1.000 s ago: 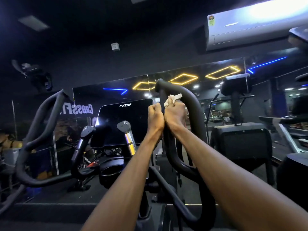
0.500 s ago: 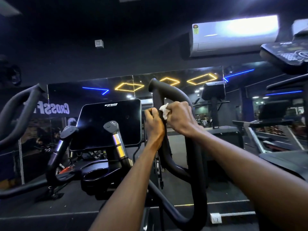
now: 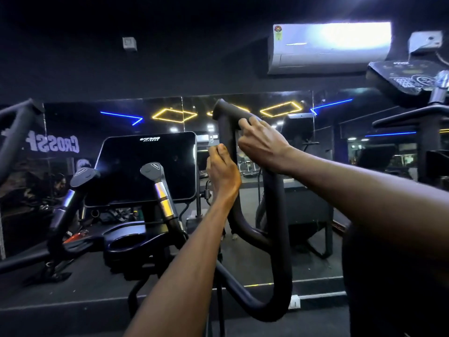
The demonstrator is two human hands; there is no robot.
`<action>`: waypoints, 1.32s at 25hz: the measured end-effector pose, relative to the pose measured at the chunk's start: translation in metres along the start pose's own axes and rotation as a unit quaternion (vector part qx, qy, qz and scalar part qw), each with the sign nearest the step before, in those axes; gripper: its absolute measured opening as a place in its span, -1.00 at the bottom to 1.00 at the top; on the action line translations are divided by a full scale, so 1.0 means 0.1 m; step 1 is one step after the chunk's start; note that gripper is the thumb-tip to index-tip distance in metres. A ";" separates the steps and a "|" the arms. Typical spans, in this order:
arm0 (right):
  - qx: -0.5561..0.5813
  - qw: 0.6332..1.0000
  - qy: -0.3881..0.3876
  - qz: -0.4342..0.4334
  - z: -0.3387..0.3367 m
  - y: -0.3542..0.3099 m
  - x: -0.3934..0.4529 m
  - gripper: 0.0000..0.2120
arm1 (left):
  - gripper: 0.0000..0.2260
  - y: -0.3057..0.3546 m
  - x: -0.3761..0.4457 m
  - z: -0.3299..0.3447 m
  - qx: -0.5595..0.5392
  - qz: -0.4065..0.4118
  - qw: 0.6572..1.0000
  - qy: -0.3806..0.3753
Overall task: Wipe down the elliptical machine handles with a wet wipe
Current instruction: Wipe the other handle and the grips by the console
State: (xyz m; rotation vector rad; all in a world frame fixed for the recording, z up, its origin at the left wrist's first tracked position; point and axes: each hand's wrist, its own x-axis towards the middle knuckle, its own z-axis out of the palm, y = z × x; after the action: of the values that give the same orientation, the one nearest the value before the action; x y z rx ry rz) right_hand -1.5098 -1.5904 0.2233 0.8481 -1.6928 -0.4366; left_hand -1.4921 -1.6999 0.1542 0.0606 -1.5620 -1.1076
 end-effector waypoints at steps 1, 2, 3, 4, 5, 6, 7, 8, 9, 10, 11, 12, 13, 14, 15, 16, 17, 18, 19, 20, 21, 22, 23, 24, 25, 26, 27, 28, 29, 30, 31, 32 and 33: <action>-0.005 1.000 -0.008 0.014 -0.03 0.00 0.00 -0.76 | -0.73 0.00 -0.01 0.00 0.006 0.004 1.000 0.003; -0.028 0.999 -0.016 0.018 -0.06 0.00 -0.02 -0.76 | -0.74 -0.02 -0.02 0.01 0.006 0.011 1.000 0.006; -0.056 0.998 -0.033 0.015 -0.10 -0.01 -0.06 -0.77 | -0.75 -0.02 -0.02 0.01 0.004 0.020 1.000 0.008; -0.086 0.994 -0.061 0.010 -0.13 -0.02 -0.12 -0.77 | -0.75 -0.03 -0.01 0.02 0.002 0.028 1.000 0.011; -0.100 0.990 -0.097 0.006 -0.16 -0.05 -0.16 -0.76 | -0.75 -0.03 -0.01 0.01 0.003 0.033 0.999 0.010; -0.098 0.986 -0.137 0.005 -0.19 -0.10 -0.20 -0.76 | -0.75 -0.03 -0.01 0.01 0.004 0.036 0.999 0.010; -0.078 0.982 -0.174 0.003 -0.23 -0.14 -0.22 -0.75 | -0.76 -0.02 -0.02 0.01 0.004 0.036 0.999 0.009; -0.035 0.978 -0.204 0.006 -0.28 -0.17 -0.20 -0.77 | -0.76 -0.02 -0.01 0.01 0.005 0.033 0.999 0.008; 0.034 0.975 -0.218 0.017 -0.32 -0.15 -0.17 -0.80 | -0.75 -0.01 -0.02 0.01 0.009 0.027 1.000 0.008; 0.121 0.968 -0.213 0.045 -0.35 -0.09 -0.14 -0.85 | -0.73 -0.01 -0.02 0.01 0.015 0.020 1.000 0.009; 0.208 0.956 -0.186 0.091 -0.36 -0.01 -0.12 -0.91 | -0.71 -0.01 -0.03 0.01 0.021 0.018 1.000 0.010; 0.279 0.939 -0.134 0.149 -0.36 0.10 -0.09 -0.89 | -0.69 -0.01 -0.05 0.02 0.026 0.020 0.999 0.014; 0.328 0.920 -0.065 0.206 -0.35 0.22 -0.06 -0.85 | -0.68 -0.01 -0.06 0.02 0.030 0.023 0.999 0.016; 0.354 0.900 0.004 0.255 -0.32 0.33 -0.02 -0.82 | -0.68 0.01 -0.08 0.02 0.035 0.023 0.999 0.017; 0.371 0.878 0.055 0.297 -0.28 0.44 0.03 -0.80 | -0.69 0.02 -0.08 0.02 0.045 0.020 0.999 0.015; 0.386 0.856 0.084 0.333 -0.25 0.52 0.07 -0.81 | -0.69 0.05 -0.08 0.01 0.061 0.012 0.998 0.016; 0.399 0.837 0.091 0.364 -0.20 0.59 0.13 -0.85 | -0.70 0.08 -0.07 0.00 0.080 0.005 0.997 0.018; 0.415 0.819 0.079 0.389 -0.15 0.63 0.19 -0.89 | -0.73 0.11 -0.04 0.00 0.096 0.004 0.995 0.024; 0.433 0.803 0.058 0.405 -0.11 0.65 0.25 -0.87 | -0.76 0.15 0.00 0.00 0.105 0.012 0.994 0.031; 0.453 0.790 0.040 0.412 -0.06 0.67 0.33 -0.81 | -0.78 0.21 0.06 0.02 0.110 0.027 0.993 0.038; 0.478 0.779 0.031 0.405 -0.04 0.68 0.43 -0.77 | -0.78 0.27 0.12 0.03 0.116 0.046 0.991 0.043; 0.517 0.762 0.023 0.388 -0.03 0.67 0.54 -0.73 | -0.77 0.34 0.19 0.06 0.122 0.062 0.990 0.047; 0.566 0.740 0.016 0.363 -0.04 0.65 0.64 -0.70 | -0.75 0.39 0.26 0.08 0.127 0.071 0.988 0.052; 0.609 0.720 0.010 0.332 -0.05 0.62 0.75 -0.69 | -0.74 0.44 0.31 0.12 0.130 0.071 0.987 0.062; 0.629 0.717 0.001 0.302 -0.04 0.60 0.82 -0.70 | -0.74 0.46 0.35 0.16 0.128 0.065 0.987 0.075; 0.624 0.731 -0.001 0.277 -0.01 0.58 0.86 -0.70 | -0.75 0.47 0.37 0.20 0.124 0.057 0.987 0.088; 0.607 0.749 -0.003 0.266 0.04 0.58 0.86 -0.68 | -0.77 0.46 0.36 0.23 0.122 0.050 0.986 0.098; 0.591 0.761 0.001 0.268 0.13 0.62 0.84 -0.67 | -0.80 0.44 0.33 0.25 0.128 0.052 0.985 0.107; 0.584 0.761 -0.006 0.281 0.25 0.68 0.82 -0.68 | -0.83 0.43 0.30 0.27 0.143 0.060 0.981 0.117; 0.584 0.758 -0.015 0.290 0.37 0.73 0.81 -0.72 | -0.84 0.42 0.29 0.28 0.159 0.070 0.977 0.124; 0.598 0.747 -0.024 0.290 0.46 0.76 0.82 -0.76 | -0.83 0.41 0.29 0.28 0.174 0.078 0.973 0.131; 0.621 0.734 -0.025 0.273 0.50 0.79 0.82 -0.80 | -0.82 0.40 0.30 0.30 0.188 0.084 0.968 0.140; 0.646 0.723 -0.017 0.244 0.53 0.81 0.85 -0.84 | -0.82 0.39 0.30 0.32 0.200 0.089 0.964 0.151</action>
State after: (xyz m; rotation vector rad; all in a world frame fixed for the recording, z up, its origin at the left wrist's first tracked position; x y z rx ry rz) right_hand -1.5940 -1.6050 0.3194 1.2418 -2.0530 1.2866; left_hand -1.5079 -1.6764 0.2058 0.3385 -1.4590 -0.5978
